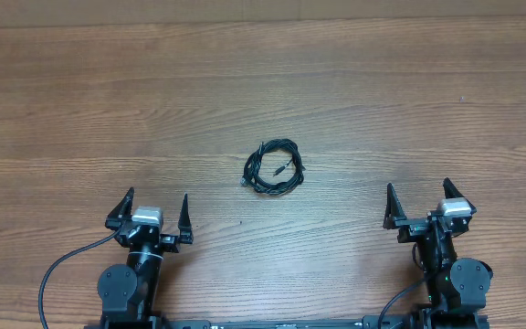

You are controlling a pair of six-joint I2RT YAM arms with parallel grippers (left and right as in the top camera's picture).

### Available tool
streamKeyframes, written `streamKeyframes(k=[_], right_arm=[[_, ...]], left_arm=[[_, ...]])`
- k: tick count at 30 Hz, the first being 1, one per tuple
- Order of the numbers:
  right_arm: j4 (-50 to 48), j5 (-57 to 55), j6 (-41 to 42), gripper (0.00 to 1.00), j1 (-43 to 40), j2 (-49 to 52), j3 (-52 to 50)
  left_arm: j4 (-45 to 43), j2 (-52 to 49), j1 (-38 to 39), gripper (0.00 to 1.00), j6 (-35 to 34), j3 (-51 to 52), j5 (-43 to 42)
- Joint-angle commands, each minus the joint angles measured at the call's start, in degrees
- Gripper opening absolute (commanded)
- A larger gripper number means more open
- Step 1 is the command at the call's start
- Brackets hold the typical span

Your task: Untangle cables

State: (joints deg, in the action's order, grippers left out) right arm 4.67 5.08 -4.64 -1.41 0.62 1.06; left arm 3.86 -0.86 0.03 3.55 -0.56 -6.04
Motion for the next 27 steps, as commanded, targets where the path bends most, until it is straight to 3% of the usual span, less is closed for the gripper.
streamKeyframes(k=[1, 27], right_arm=[[-0.2, -0.5, 0.3, 1.00, 0.3, -0.5, -0.6], [-0.2, -0.5, 0.3, 1.00, 0.3, -0.5, -0.6]], left_arm=[[-0.1, 0.6, 0.5, 1.00, 0.1, 0.3, -1.0], [-0.4, 0.5, 0.5, 1.00, 0.1, -4.1, -9.0]])
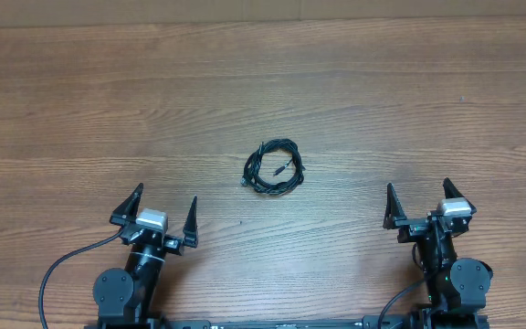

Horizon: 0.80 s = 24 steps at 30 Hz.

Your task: Untangle cables

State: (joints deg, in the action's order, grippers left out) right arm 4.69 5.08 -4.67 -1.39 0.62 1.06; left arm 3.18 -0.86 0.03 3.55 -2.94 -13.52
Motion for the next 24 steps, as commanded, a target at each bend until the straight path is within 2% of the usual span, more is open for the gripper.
streamKeyframes(k=[1, 12, 18, 24], right_arm=[[-0.3, -0.5, 0.4, 1.00, 0.3, -0.5, -0.6], [-0.2, -0.5, 0.4, 1.00, 0.3, -0.5, -0.6], [-0.3, -0.5, 0.4, 1.00, 0.3, -0.5, -0.6], [-0.3, -0.5, 0.4, 1.00, 0.3, -0.5, -0.6]], left_arm=[[0.5, 0.5, 0.5, 1.00, 0.1, -1.9, -1.6], [7.1, -3.0, 0.5, 0.99, -0.3, -7.8, -1.5], [8.1, -15.7, 0.5, 1.00, 1.4, -15.9, -2.6], [13.1, -32.3, 0.5, 1.00, 3.4, -30.4, -4.8]])
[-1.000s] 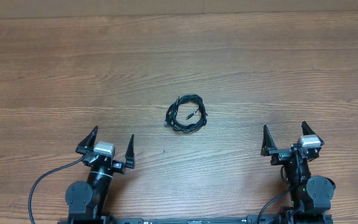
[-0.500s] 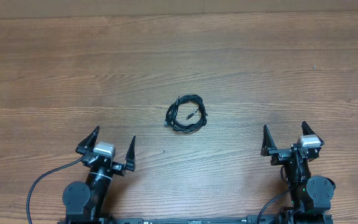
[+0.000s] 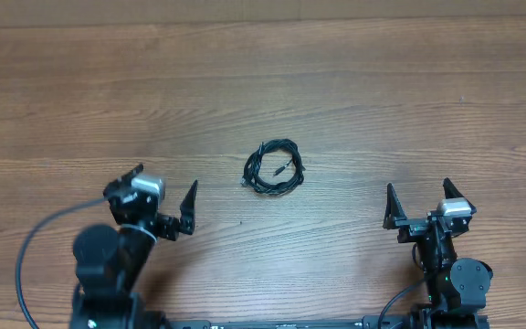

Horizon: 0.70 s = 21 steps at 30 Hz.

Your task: Untangle cables

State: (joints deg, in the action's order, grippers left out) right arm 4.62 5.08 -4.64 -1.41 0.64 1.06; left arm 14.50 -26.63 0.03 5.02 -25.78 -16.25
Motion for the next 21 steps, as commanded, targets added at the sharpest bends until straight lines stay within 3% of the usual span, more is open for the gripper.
streamKeyframes(k=[1, 13, 21], right_arm=[[-0.2, -0.5, 0.3, 1.00, 0.3, -0.5, -0.6], [-0.2, -0.5, 0.3, 1.00, 0.3, -0.5, -0.6], [-0.2, -0.5, 0.3, 1.00, 0.3, -0.5, -0.6]], left_arm=[[4.4, -11.6, 0.5, 1.00, 2.5, -12.4, -3.6], [35.1, -46.5, 2.6, 0.99, 4.2, -49.5, -5.9], [48.5, -64.2, 10.0, 1.00, 5.4, -64.2, -5.9]])
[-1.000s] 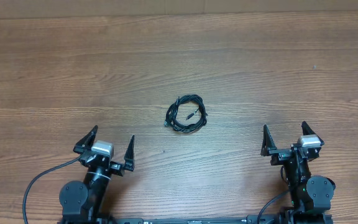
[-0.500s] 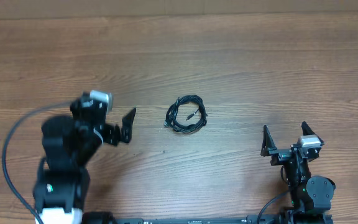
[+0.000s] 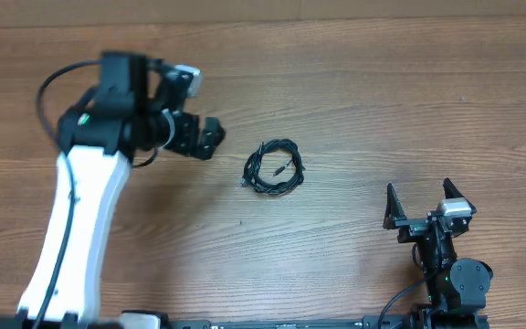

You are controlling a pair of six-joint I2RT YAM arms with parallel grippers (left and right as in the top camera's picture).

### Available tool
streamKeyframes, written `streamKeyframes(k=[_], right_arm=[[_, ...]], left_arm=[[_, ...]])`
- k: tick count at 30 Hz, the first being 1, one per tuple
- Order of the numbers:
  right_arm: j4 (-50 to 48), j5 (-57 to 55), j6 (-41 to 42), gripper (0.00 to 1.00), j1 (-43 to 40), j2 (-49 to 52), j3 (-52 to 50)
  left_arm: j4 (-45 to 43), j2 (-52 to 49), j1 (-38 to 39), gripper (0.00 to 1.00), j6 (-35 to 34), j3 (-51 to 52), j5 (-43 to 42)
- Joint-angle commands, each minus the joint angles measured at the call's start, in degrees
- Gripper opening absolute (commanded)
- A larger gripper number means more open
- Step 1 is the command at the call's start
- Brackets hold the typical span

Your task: Untangle cables

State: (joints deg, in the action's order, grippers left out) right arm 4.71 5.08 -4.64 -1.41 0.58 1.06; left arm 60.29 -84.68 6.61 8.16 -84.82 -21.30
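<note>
A small coil of tangled black cable (image 3: 275, 168) lies on the wooden table (image 3: 382, 82) near its middle. My left arm (image 3: 76, 210) reaches out over the table. Its gripper (image 3: 206, 139) hangs a short way left of the coil and slightly beyond it, not touching it. The jaws look apart and nothing is between them, though the view of them is a little blurred. My right gripper (image 3: 418, 203) stays open near the front right edge, well away from the cable, with nothing in it.
The black supply cable (image 3: 57, 82) of the left arm loops over the table at the far left. The right arm's base (image 3: 450, 279) sits at the front edge.
My left arm has stretched forward and to the right, carrying its gripper from the front left of the table to just left of the coil. The cable and the right arm have not moved.
Both grippers first rested open at the front edge, with the coil untouched in the middle. The left gripper then shifted slightly, then rose from its rest, and now hangs beside the coil. The right arm stayed still throughout.
</note>
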Motion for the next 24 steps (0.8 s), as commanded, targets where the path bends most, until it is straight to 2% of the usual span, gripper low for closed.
streamKeyframes(k=[1, 4, 8, 11, 12, 13, 15, 20, 24], right_arm=[[-0.3, -0.5, 0.3, 1.00, 0.3, -0.4, -0.6], [-0.3, -0.5, 0.3, 1.00, 0.3, -0.4, -0.6], [-0.3, -0.5, 0.4, 1.00, 0.3, -0.4, -0.6], [-0.3, -0.5, 0.3, 1.00, 0.3, -0.4, -0.6], [-0.3, -0.5, 0.3, 1.00, 0.3, -0.4, -0.6], [-0.3, -0.5, 0.4, 1.00, 0.3, -0.4, -0.6], [-0.3, -0.5, 0.3, 1.00, 0.3, -0.4, -0.6], [-0.3, -0.5, 0.3, 1.00, 0.3, -0.4, -0.6], [-0.3, -0.5, 0.4, 1.00, 0.3, -0.4, -0.6]], left_arm=[[3.9, -9.4, 5.2, 1.00, 2.1, -6.7, -0.8], [1.7, -15.0, 8.3, 1.00, 2.1, -7.3, -4.2], [-1.0, -19.6, 9.9, 1.00, -1.2, -7.3, -5.0], [-2.7, -22.9, 10.2, 0.99, -0.9, -7.3, -7.1], [-3.0, -23.6, 10.3, 0.96, -0.9, -7.3, -7.0], [-3.0, -24.8, 10.3, 0.83, -1.1, -7.3, -5.9], [-2.9, -26.4, 10.3, 0.74, -3.6, -7.3, -4.0], [-3.2, -31.6, 10.7, 0.63, -10.0, -7.3, -1.1], [-3.5, -34.4, 11.7, 0.59, -11.6, -7.3, -0.7]])
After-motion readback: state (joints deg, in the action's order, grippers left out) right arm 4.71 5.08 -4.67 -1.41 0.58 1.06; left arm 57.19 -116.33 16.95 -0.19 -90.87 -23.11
